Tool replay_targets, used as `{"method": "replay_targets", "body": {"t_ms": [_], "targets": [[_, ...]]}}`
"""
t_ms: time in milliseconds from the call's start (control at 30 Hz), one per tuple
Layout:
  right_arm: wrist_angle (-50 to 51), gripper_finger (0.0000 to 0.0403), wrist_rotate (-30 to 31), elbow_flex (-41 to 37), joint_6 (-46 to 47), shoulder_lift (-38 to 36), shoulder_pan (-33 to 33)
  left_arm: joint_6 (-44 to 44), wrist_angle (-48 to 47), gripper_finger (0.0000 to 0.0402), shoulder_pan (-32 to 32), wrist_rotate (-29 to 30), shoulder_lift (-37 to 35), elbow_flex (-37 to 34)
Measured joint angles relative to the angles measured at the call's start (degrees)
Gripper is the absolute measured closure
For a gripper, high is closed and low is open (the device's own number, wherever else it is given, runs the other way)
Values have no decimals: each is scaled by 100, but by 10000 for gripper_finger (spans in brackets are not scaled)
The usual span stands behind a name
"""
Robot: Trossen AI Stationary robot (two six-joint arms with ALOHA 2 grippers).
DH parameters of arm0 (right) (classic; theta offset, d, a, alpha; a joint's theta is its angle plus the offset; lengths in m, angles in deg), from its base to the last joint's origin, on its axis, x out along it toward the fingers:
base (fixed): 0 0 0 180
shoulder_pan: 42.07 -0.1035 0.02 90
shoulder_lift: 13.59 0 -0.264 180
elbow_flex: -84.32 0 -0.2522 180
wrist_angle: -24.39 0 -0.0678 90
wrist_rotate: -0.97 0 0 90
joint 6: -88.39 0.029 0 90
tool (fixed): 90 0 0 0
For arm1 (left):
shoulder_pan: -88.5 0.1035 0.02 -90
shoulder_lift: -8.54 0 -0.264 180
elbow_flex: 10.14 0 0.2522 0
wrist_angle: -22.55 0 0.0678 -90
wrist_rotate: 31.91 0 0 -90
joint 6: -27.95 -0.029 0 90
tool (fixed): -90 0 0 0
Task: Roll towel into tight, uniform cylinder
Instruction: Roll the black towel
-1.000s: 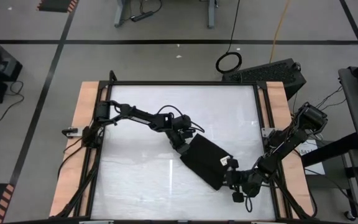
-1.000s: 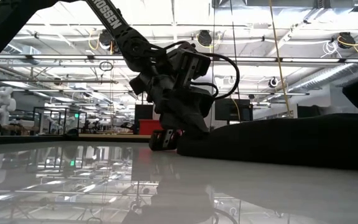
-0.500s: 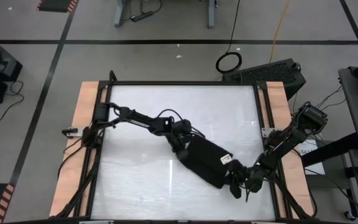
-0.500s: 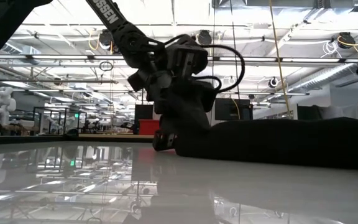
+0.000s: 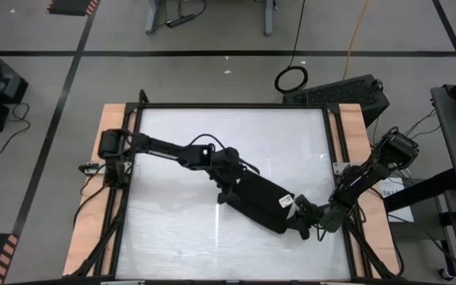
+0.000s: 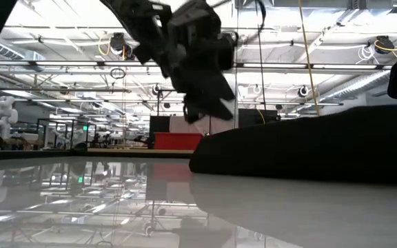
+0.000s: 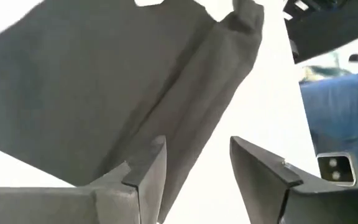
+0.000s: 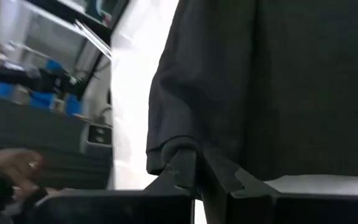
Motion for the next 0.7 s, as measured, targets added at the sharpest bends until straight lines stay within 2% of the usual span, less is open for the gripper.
{"method": "replay_targets", "body": {"t_ms": [200, 467, 700], "targets": [[-267, 403, 12, -203, 483, -1, 46, -1287, -73, 219, -495, 295, -267, 11], [-256, 403, -124, -227, 897, -3, 213, -2513, -5, 219, -1228, 2307, -104, 11], [-261, 403, -327, -229, 1092, -3, 353, -3110, 111, 219, -1356, 2687, 144, 15]]}}
